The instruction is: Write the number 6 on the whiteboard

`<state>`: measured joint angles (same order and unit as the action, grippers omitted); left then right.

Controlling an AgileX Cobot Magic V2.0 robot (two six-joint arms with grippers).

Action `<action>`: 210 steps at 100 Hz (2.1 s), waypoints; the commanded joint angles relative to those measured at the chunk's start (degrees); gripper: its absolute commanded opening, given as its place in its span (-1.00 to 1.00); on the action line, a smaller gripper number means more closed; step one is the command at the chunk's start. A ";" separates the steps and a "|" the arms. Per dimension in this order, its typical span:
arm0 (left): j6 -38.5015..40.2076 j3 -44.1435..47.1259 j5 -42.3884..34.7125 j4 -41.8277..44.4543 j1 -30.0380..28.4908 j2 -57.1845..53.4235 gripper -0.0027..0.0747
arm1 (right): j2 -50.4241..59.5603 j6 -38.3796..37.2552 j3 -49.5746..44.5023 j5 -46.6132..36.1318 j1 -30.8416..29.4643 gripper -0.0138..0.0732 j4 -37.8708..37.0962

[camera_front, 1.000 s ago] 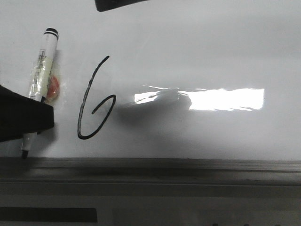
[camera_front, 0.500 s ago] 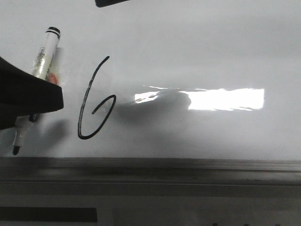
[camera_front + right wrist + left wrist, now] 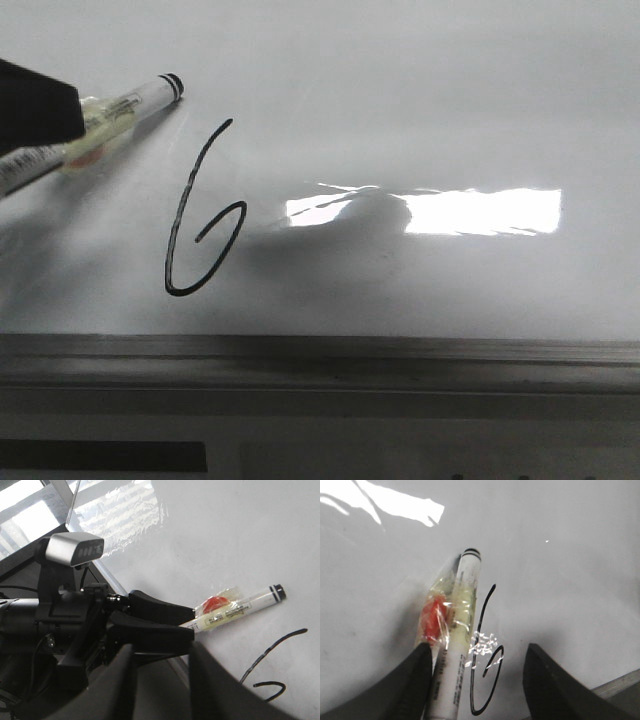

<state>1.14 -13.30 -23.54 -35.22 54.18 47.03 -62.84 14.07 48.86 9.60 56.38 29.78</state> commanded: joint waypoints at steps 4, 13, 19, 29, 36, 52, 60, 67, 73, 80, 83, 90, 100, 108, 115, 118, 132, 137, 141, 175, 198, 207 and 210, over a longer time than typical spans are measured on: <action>-3.28 -1.38 -3.51 0.41 0.12 -4.07 0.05 | 3.23 0.55 0.56 -4.25 -0.08 -0.84 -0.39; -7.10 -1.38 -3.51 0.26 0.12 -6.99 0.04 | 5.21 0.55 -1.18 -4.25 -0.08 -0.83 -0.63; -9.88 -1.38 -3.51 -1.03 0.12 -8.47 0.04 | 6.48 0.55 -2.46 -4.25 -0.08 -0.83 -0.63; -15.71 -1.38 -3.77 -7.15 0.12 -10.17 0.04 | 9.12 0.55 -4.99 -4.36 -0.08 -0.83 -0.63; -18.65 -1.38 -3.92 -11.20 0.12 -10.47 0.04 | 10.68 0.55 -6.32 -4.36 -0.08 -0.83 -0.63; -19.24 -1.38 -3.92 -11.87 0.12 -10.46 0.04 | 12.99 0.55 -7.29 -4.36 -0.08 -0.83 -0.63; -19.24 -1.38 -3.92 -11.87 0.12 -10.46 0.04 | 13.26 0.55 -7.29 -4.48 -0.08 -0.83 -0.63; -19.24 -1.38 -3.92 -11.87 0.12 -10.46 0.02 | 13.26 0.55 -7.29 -4.48 -0.08 -0.83 -0.63; -19.24 -1.38 -3.92 -11.87 0.12 -10.46 0.01 | 13.26 0.55 -7.29 -4.48 -0.08 -0.83 -0.63; -19.24 -1.38 -3.92 -11.87 0.12 -10.46 0.01 | 13.16 0.55 -7.29 -4.48 -0.08 -0.83 -0.63; -19.24 -1.38 -3.92 -11.87 0.12 -10.46 0.01 | 13.16 0.55 -7.29 -4.48 -0.08 -0.83 -0.63; -19.24 -1.38 -3.92 -11.87 0.12 -10.46 -0.11 | 13.16 0.55 -7.29 -4.48 -0.08 -0.83 -0.63; -19.24 -1.38 -3.92 -11.88 0.12 -10.46 -0.73 | 13.16 0.55 -7.29 -4.48 -0.08 -0.83 -0.63; -20.16 -1.38 -4.06 -12.25 0.12 -10.46 -0.99 | 13.16 0.55 -7.29 -4.69 -0.08 -0.83 -0.63; -20.74 -1.38 -4.89 -12.87 0.12 -10.46 -0.98 | 13.16 0.55 -7.29 -4.83 -0.08 -0.83 -0.63; -20.74 -1.38 -5.63 -12.99 0.12 -10.46 -0.98 | 13.16 0.55 -7.29 -5.04 -0.08 -0.83 -0.63; -20.74 -1.38 -7.74 -12.99 0.12 -10.46 -0.98 | 13.16 0.55 -7.29 -5.08 -0.08 -0.83 -0.63; -20.74 -1.38 -7.74 -12.99 0.12 -10.46 -0.98 | 13.16 0.55 -7.29 -5.08 -0.08 -0.83 -0.63; -20.74 -1.38 -7.74 -12.82 0.12 -10.46 -0.98 | 13.28 0.55 -7.29 -5.22 -0.08 -0.83 -0.63; -21.37 -1.38 -4.55 -8.51 0.12 -16.03 -0.98 | 19.67 0.55 -7.52 -5.56 -0.08 -0.83 -7.88; -28.25 -1.38 4.94 -10.18 0.12 -28.64 -0.98 | 32.95 0.55 -11.09 -6.52 -0.08 -0.83 -14.24; -28.74 -1.38 9.29 -9.85 0.12 -34.40 -0.98 | 38.87 0.55 -13.78 -6.67 -0.08 -0.83 -16.25; -29.36 -1.38 10.74 -9.70 0.12 -36.14 -0.98 | 41.40 0.55 -14.98 -6.67 -0.08 -0.83 -16.34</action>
<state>-26.75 -13.09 -14.41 -45.89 54.18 14.76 -26.70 14.07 34.91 7.55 56.38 15.46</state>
